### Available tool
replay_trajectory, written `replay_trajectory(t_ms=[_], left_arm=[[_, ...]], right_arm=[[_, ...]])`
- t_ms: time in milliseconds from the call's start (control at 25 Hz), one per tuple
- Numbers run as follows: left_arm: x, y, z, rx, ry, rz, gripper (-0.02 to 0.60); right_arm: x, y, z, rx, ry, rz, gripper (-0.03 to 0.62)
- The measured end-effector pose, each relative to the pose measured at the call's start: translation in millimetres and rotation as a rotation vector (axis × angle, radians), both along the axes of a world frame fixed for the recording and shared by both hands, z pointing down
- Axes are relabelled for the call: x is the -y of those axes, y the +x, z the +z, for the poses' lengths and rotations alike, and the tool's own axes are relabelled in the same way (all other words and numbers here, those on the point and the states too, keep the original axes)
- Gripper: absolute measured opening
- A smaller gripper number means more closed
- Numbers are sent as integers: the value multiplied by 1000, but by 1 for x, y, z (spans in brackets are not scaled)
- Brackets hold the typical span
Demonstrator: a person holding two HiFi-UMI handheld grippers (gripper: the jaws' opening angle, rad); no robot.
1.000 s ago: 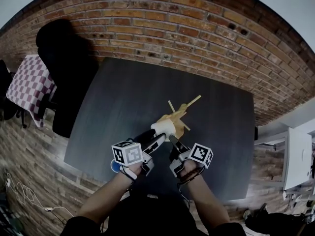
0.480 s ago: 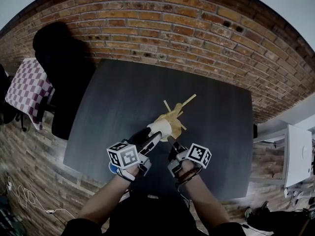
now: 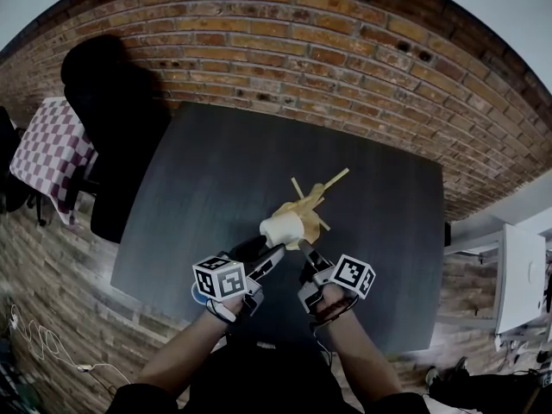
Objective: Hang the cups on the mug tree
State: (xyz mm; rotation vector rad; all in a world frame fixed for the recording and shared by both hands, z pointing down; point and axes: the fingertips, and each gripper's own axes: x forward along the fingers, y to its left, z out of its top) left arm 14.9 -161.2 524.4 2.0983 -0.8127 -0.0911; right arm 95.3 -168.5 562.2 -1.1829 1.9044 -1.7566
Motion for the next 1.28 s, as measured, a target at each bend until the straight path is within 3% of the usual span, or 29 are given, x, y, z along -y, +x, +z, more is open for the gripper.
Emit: replay_trajectory(t_ms=[240,440,600,800,840,880,920,1080,1160,1280], left_arm=[[-4,-7,-10,7,25,-3,307],[-25,-12,-33,6,76,10,307],[-57,-10,-46,47,101,117,307],[-100,-9,-63,148,206,247,301],[-109,-10,-66,173,235,268,242],[-118,-10,-68,196,261,279,127],[-124,-11,-70,212,280,284,86],[-138,-14,-78,253,345,273,39],[-142,-13,-82,282,384,284,29],[-145,-14,-83,263,383,280,29]], right_arm=[[-7,8,-10,-48,12,29,107],[-22,15,-37,-92,81,39,107],[-48,11,-55,-166,143,-10,107],[-90,-8,-68,-375,246,-172,83],[-97,-14,-71,-433,272,-211,81],[-104,-20,-73,-494,302,-248,81],[-109,-25,-77,-554,337,-278,81],[-119,-48,-91,-726,474,-362,80],[-124,-58,-90,-741,492,-403,78],[-131,-71,-80,-715,475,-474,78]])
